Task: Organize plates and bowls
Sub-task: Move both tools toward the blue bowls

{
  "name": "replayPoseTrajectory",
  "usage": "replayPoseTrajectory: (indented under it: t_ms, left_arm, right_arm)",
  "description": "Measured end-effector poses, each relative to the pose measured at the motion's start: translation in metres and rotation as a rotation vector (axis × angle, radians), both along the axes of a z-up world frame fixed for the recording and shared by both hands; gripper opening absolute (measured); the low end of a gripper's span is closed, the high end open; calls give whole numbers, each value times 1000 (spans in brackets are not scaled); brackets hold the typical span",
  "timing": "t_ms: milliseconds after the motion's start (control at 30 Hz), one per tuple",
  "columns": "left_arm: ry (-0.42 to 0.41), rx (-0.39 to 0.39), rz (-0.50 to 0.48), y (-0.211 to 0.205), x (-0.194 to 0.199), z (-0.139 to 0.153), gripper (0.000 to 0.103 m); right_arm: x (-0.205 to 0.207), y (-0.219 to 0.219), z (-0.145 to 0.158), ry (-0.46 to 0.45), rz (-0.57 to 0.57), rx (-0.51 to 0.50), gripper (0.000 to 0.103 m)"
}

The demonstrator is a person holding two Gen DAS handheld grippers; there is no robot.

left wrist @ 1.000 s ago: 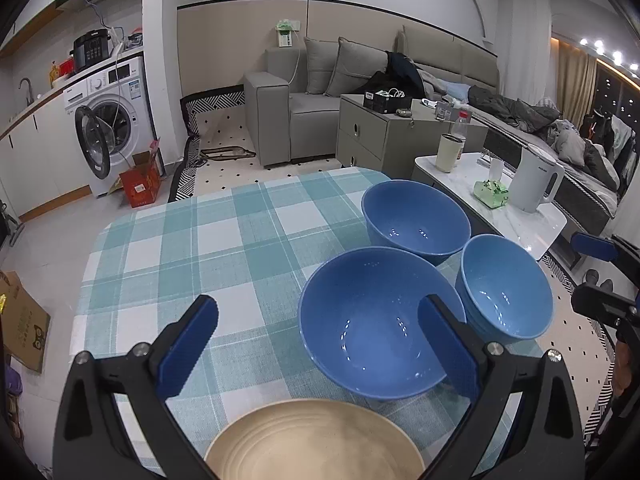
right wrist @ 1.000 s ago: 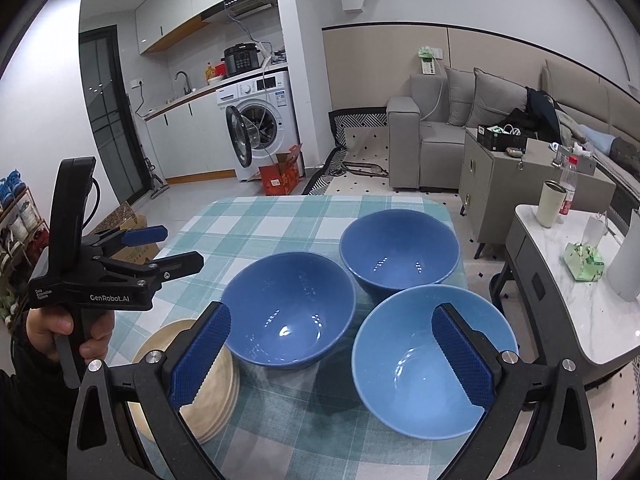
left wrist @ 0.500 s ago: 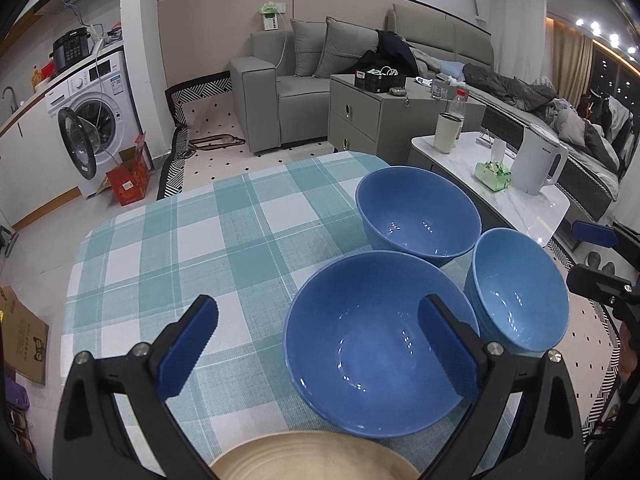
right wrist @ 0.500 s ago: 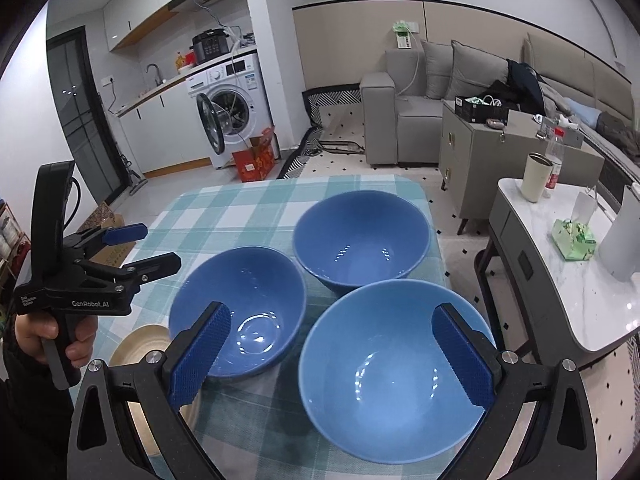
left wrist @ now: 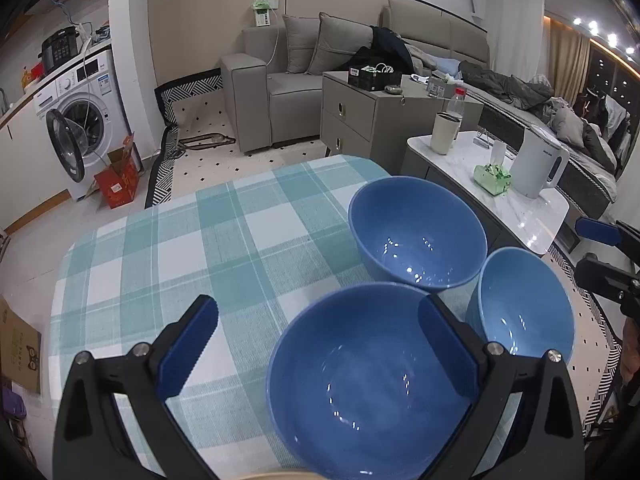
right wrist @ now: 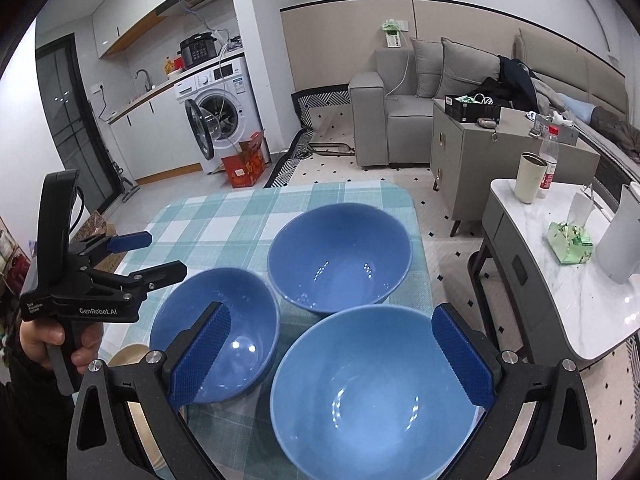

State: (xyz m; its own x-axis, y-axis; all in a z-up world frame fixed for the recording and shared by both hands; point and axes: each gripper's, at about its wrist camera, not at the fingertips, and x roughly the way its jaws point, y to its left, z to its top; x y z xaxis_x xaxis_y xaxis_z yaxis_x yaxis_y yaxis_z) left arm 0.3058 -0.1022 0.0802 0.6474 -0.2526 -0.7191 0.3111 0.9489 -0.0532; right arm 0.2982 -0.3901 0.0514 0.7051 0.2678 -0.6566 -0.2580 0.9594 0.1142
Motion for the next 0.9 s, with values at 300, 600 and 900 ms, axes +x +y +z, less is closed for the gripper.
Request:
replayPoseTrajectory:
  t_ms: [300, 600, 900]
  left_arm:
    - [-30, -1, -3, -11, 29, 10, 101]
    - [-3, 1, 13, -18, 57, -6, 101]
    - [45, 10, 5, -25, 71, -29, 101]
  right_arm:
    - [15, -26, 28, -77, -80, 64, 102]
    - [48, -32, 19, -31, -75, 68, 102]
    - [86, -31, -23, 122, -76, 117, 102]
